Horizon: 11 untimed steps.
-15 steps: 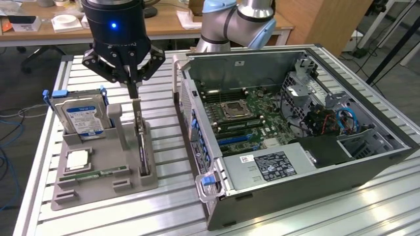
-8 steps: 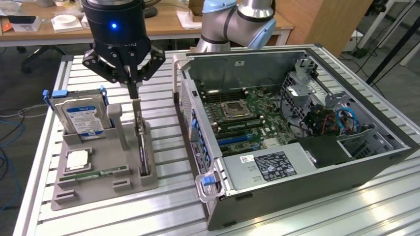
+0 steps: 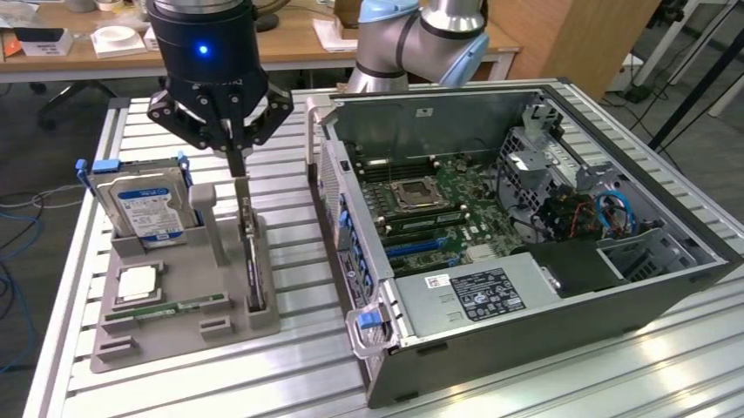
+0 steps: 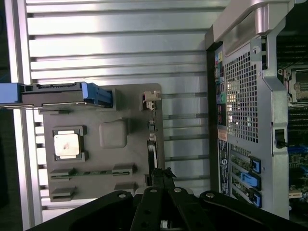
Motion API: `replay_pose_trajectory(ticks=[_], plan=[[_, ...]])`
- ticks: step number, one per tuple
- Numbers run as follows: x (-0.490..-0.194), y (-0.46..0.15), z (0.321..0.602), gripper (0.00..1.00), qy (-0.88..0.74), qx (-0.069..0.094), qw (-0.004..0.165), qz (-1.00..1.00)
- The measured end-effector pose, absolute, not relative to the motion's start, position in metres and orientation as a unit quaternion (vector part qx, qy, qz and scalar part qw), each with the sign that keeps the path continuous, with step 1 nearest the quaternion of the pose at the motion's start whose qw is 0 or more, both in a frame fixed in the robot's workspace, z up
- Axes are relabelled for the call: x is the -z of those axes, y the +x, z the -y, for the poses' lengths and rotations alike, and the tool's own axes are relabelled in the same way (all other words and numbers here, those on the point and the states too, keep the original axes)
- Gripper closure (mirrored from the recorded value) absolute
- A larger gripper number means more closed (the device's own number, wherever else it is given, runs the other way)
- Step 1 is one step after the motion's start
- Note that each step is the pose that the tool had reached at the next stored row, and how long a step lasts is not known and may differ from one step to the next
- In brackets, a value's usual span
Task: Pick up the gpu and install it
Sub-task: 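Pick up the gpu and move the gpu toward the slot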
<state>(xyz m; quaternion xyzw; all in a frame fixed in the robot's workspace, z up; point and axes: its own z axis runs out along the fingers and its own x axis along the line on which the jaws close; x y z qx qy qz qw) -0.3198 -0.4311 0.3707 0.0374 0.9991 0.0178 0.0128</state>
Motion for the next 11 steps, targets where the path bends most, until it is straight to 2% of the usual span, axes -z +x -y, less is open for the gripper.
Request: replay_pose_trajectory(ticks=[11], plan=[[-0.3683,-0.3196,0.4311,0.89,0.037,-0.018,0.013,-0.999]])
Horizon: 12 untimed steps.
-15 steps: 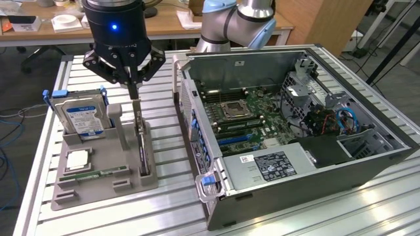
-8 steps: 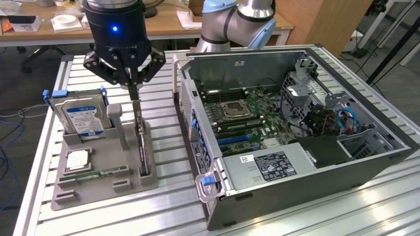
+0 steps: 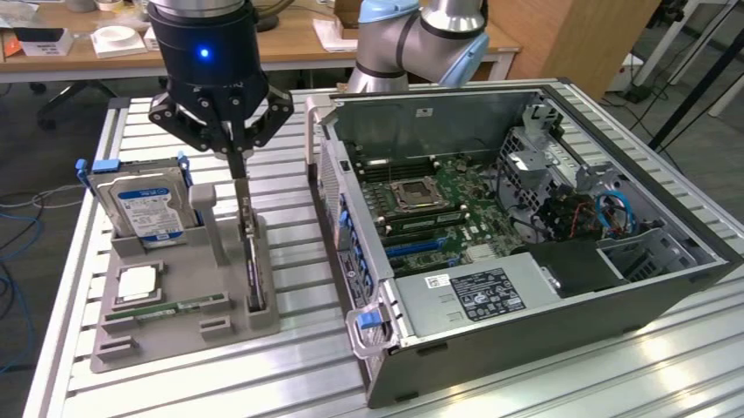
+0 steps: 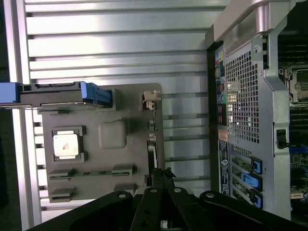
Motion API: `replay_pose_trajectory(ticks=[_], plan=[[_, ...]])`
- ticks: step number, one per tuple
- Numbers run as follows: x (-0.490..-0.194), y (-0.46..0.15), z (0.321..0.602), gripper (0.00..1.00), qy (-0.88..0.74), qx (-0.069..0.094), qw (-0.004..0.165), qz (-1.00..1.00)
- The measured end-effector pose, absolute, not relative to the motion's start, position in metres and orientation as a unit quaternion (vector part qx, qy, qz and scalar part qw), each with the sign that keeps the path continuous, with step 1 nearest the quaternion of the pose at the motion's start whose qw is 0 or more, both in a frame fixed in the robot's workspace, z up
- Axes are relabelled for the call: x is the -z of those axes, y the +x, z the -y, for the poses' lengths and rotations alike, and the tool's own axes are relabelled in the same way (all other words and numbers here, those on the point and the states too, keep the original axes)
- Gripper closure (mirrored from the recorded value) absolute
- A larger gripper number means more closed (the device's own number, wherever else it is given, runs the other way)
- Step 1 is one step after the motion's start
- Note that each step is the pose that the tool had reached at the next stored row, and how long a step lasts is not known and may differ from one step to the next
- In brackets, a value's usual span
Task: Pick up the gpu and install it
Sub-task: 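Pick up the gpu and move the gpu toward the slot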
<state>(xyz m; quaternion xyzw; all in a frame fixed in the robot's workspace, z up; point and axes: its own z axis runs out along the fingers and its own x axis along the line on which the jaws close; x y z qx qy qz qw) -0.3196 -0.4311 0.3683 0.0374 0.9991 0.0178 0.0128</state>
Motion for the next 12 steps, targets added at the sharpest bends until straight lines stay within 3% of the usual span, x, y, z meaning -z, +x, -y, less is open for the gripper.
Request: replay_pose_trajectory(ticks=[12], plan=[[-0.3658,-0.3193,0.4311,0.89,0.037,-0.018,0.013,-0.999]])
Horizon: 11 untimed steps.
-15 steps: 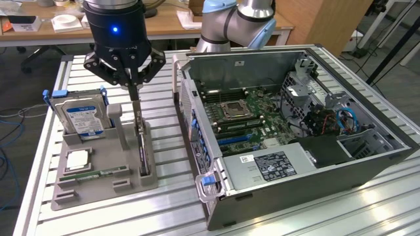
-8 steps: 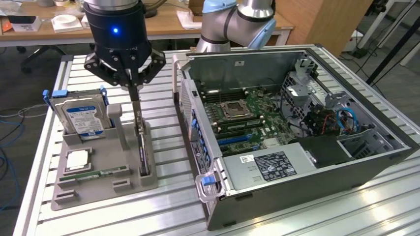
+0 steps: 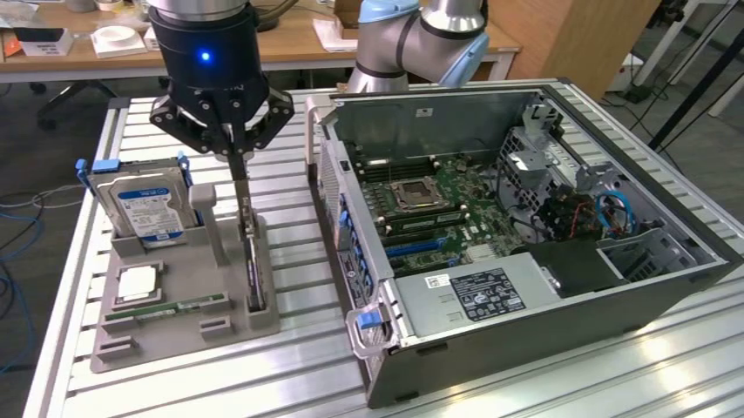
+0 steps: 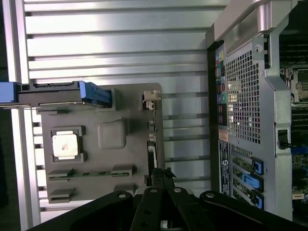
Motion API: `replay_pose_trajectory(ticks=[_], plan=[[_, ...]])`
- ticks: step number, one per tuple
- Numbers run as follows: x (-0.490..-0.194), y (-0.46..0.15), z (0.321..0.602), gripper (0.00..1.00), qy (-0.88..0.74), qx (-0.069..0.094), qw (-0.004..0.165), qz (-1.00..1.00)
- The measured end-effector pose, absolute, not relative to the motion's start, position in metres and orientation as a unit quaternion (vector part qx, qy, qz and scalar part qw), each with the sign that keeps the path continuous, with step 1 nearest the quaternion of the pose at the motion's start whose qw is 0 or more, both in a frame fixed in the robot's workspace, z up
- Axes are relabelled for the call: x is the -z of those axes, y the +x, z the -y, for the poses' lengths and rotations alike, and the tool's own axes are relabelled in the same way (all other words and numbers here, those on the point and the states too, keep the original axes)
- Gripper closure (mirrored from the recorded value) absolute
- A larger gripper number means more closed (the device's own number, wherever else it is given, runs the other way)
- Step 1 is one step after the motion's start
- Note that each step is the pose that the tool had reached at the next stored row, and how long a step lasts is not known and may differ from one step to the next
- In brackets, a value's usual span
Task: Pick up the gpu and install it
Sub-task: 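Pick up the gpu and move the gpu toward the slot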
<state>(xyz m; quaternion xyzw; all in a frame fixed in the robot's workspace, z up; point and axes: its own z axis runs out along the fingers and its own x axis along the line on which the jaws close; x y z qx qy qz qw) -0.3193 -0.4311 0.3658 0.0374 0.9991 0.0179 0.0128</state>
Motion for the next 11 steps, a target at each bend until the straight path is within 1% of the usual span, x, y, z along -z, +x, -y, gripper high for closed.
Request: replay_pose_trajectory(ticks=[7,9,11], plan=[[-0.3657,-0.3194,0.4311,0.89,0.037,-0.018,0.013,-0.999],[-0.3650,-0.3215,0.4311,0.89,0.037,-0.018,0.019,-0.999],[-0.3616,-0.3197,0.4313,0.89,0.037,-0.018,0.019,-0.999]])
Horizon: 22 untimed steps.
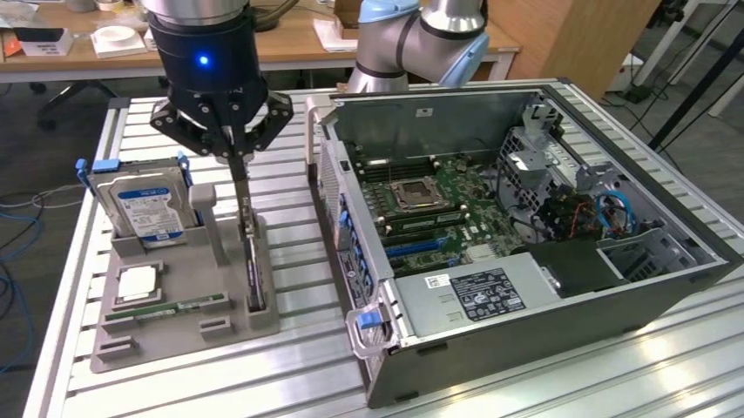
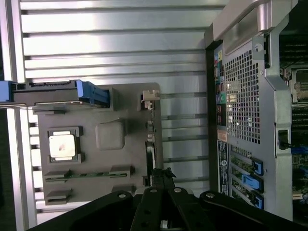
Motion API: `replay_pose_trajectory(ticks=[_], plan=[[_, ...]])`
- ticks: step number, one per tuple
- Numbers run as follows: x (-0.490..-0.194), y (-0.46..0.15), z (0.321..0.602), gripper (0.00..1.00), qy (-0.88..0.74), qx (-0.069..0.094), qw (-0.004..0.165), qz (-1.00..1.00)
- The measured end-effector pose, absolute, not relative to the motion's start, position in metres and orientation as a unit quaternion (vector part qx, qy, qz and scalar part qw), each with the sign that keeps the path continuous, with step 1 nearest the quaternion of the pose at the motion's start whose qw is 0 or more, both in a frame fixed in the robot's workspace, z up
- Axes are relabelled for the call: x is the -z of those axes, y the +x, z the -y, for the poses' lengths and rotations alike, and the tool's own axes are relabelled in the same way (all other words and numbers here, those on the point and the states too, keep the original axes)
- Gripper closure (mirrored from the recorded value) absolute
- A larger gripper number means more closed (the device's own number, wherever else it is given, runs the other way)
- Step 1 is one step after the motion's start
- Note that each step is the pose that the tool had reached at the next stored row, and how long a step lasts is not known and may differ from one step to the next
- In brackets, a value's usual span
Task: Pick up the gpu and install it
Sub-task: 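Pick up the gpu and move the gpu toward the slot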
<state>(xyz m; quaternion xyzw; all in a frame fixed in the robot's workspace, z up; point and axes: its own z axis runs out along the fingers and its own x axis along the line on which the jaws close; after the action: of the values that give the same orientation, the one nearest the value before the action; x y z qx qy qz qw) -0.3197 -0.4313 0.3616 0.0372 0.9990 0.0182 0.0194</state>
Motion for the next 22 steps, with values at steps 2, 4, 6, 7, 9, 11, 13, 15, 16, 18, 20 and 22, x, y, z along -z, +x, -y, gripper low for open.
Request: replay_pose_trajectory(ticks=[2,4,6,7,9,11,13,15,16,18,20,22], plan=[[-0.358,-0.317,0.432,0.89,0.037,-0.018,0.019,-0.999],[-0.354,-0.317,0.432,0.89,0.037,-0.018,0.019,-0.999],[-0.351,-0.317,0.433,0.77,0.037,-0.018,0.019,-0.999],[-0.349,-0.317,0.435,0.71,0.037,-0.018,0.019,-0.999],[-0.345,-0.318,0.440,0.65,0.037,-0.018,0.019,-0.999],[-0.342,-0.319,0.444,0.59,0.037,-0.018,0.019,-0.999],[-0.338,-0.319,0.448,0.53,0.037,-0.018,0.019,-0.999],[-0.334,-0.320,0.451,0.53,0.038,-0.018,0.019,-0.999],[-0.332,-0.320,0.452,0.53,0.039,-0.018,0.019,-0.999],[-0.329,-0.320,0.454,0.53,0.041,-0.018,0.019,-0.999],[-0.325,-0.320,0.456,0.53,0.044,-0.018,0.020,-0.999],[-0.322,-0.320,0.456,0.53,0.045,-0.018,0.020,-0.999]])
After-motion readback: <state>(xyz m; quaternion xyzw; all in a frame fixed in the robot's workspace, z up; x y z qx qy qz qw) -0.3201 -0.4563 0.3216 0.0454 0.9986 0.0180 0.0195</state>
